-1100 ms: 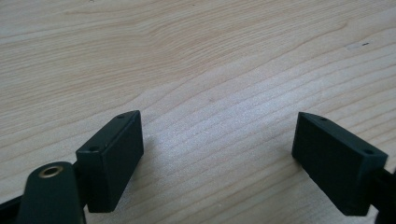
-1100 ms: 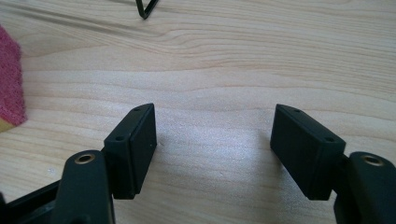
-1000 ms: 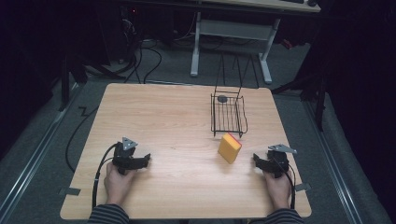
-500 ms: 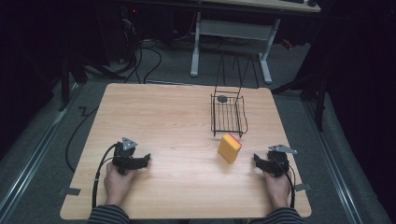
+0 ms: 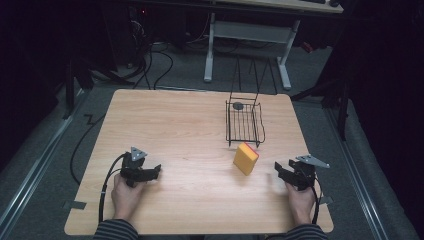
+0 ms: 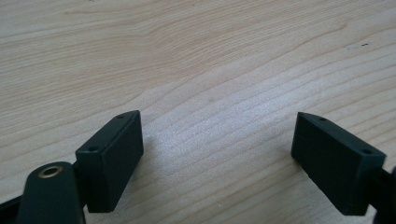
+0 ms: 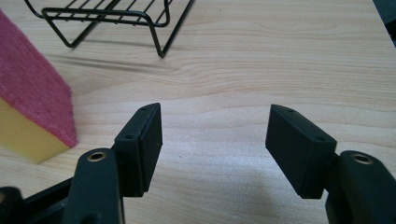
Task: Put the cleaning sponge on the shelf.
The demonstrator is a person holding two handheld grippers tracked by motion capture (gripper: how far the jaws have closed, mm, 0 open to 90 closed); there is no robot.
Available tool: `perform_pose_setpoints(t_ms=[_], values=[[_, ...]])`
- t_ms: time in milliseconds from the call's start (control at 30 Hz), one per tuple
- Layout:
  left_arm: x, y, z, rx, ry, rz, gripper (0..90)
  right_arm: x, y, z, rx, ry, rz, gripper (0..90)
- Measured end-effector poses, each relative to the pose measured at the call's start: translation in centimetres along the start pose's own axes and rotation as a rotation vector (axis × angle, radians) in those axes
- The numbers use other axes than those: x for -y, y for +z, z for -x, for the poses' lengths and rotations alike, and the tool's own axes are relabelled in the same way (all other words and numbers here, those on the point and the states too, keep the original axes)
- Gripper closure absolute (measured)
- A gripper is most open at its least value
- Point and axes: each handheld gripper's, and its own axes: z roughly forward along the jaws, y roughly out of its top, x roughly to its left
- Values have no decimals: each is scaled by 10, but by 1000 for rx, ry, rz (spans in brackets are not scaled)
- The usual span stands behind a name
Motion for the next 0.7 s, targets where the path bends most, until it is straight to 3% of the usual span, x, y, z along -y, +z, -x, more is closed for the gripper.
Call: perform_pose_setpoints(t_ms=[267, 700], values=[[0, 0, 0, 0, -2, 1, 174, -11, -10, -4, -39, -7, 47, 368], [0, 0, 0, 0, -2, 1, 173, -10, -33, -9, -102, -21, 124, 369]])
